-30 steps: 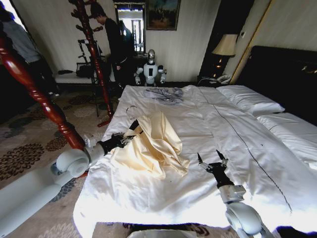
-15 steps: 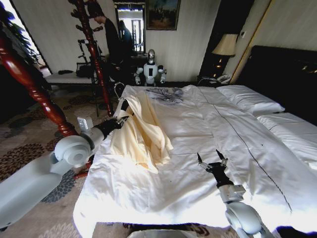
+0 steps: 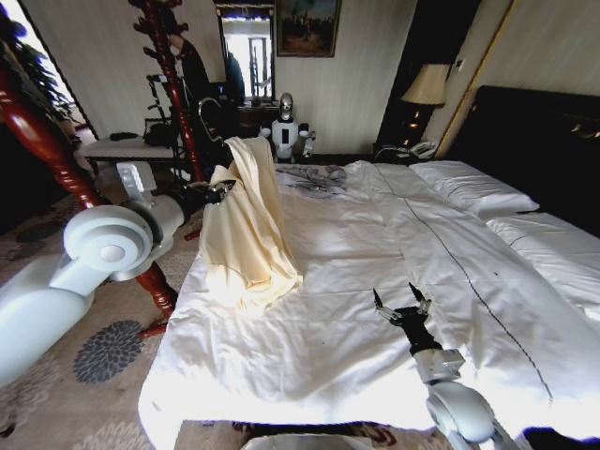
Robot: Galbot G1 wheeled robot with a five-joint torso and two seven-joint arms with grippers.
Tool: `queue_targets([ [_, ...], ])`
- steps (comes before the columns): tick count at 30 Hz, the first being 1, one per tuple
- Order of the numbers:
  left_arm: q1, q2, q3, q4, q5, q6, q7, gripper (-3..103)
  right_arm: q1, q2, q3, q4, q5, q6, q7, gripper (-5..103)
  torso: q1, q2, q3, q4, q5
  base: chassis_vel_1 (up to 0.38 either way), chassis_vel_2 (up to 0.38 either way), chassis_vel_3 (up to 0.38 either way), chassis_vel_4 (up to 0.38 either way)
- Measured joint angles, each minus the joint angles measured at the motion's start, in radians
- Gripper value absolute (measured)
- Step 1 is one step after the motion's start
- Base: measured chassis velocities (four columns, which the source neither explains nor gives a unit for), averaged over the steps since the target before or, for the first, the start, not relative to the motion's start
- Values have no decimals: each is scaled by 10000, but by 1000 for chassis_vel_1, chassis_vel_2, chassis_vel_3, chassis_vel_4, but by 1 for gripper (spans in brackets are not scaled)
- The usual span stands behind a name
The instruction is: Pick up the clothes from the bed and hang them on the clothes hanger.
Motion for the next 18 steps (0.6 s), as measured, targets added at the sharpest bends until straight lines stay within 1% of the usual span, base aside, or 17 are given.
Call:
queue_targets([
  [1,-426,47,52,64,-583,229,-402,19,2,1,-1,0,0,-1,0,100,0,-1,0,-2,1,0,0,0,0],
  [2,-641,67,83,121,-857,329,-599,19,2,1,0,0,0,-1,1,100,-1,0,0,-3,2,0,0,0,0],
  [3,-641,67,83,121,-857,329,-599,19,2,1,0,0,0,-1,1,100,-1,0,0,-3,2,0,0,0,0],
  [4,-1043,105,170,274,-1177,517,-858,19,2,1,0,0,0,-2,3,100,-1,-1,0,-4,1,0,0,0,0],
  [6,-1959,175,450,712,-1577,762,-1164,19,4,1,0,0,0,-4,3,100,0,0,0,-2,0,0,0,0,0],
  [7,-1959,175,450,712,-1577,762,-1164,19,4,1,0,0,0,-4,3,100,0,0,0,-2,0,0,0,0,0],
  [10,-3376,126,797,1492,-2316,1161,-1486,19,4,1,0,-1,0,-5,4,100,-1,0,0,-2,2,0,0,0,0],
  [11,-3376,126,797,1492,-2316,1161,-1486,19,4,1,0,-1,0,-5,4,100,-1,0,0,-2,2,0,0,0,0],
  [14,-4561,23,1311,2003,-3466,1591,-1996,19,4,1,0,-1,0,-5,4,100,0,-1,0,-3,0,0,0,0,0],
  [15,-4561,23,1311,2003,-3466,1591,-1996,19,4,1,0,-1,0,-5,4,100,0,-1,0,-3,0,0,0,0,0],
  [18,-5278,-58,1821,2271,-3813,1680,-2370,19,4,1,0,-1,-1,-6,4,100,-1,0,0,-5,3,0,0,0,0],
])
